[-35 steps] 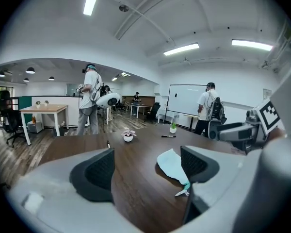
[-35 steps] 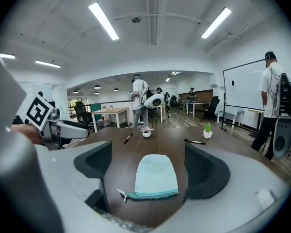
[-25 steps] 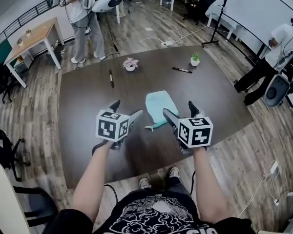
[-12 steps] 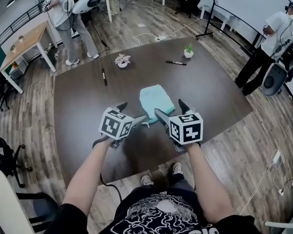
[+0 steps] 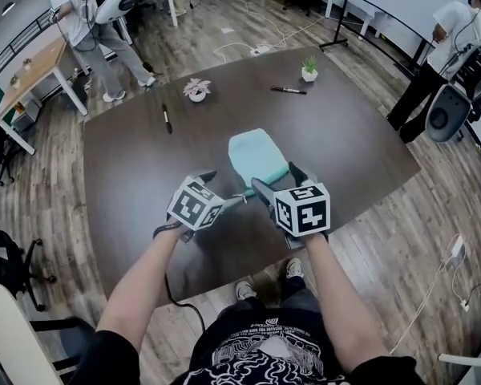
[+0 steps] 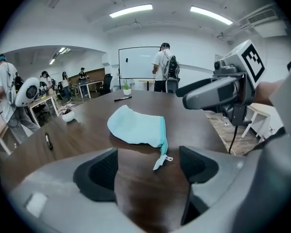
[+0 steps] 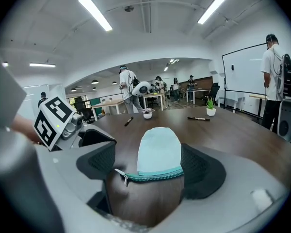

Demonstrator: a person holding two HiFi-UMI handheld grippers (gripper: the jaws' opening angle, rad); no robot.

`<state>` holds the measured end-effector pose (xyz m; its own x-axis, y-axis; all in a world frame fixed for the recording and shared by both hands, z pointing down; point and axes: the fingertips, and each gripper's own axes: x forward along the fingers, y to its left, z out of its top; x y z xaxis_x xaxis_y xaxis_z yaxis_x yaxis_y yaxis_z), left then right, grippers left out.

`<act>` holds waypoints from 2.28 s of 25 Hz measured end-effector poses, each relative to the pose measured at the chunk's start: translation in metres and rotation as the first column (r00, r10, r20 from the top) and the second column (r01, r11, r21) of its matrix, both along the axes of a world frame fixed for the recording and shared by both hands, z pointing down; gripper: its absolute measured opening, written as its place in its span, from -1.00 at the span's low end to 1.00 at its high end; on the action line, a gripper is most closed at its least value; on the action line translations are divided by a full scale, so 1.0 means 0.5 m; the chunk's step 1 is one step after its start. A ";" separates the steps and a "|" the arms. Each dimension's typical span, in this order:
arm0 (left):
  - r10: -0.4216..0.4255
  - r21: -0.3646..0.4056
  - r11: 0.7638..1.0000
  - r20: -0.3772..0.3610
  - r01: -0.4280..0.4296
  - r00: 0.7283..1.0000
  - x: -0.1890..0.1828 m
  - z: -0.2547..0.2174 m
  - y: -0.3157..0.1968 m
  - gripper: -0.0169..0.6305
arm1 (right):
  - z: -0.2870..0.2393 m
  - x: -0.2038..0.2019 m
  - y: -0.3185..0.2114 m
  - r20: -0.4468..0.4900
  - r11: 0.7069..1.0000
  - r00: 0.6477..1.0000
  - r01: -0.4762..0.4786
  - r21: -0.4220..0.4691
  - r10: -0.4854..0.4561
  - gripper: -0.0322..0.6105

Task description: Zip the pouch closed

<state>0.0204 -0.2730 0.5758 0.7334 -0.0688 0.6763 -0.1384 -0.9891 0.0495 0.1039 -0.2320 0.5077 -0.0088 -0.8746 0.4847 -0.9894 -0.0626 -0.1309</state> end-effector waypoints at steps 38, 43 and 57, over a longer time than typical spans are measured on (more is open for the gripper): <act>0.041 -0.266 0.963 -0.021 -0.046 0.999 0.040 0.083 0.033 -0.88 | 0.063 0.029 0.008 0.054 0.998 0.998 -0.020 -0.064 0.023 0.28; -0.036 -0.320 0.947 -0.058 0.016 0.998 0.050 0.055 0.034 -0.89 | 0.052 0.030 -0.003 0.077 0.999 0.997 0.013 -0.038 -0.010 0.27; -0.159 -0.350 0.929 -0.079 0.122 0.984 0.069 -0.016 0.032 -0.89 | 0.026 0.044 -0.028 0.141 0.984 0.974 0.179 0.010 -0.178 0.23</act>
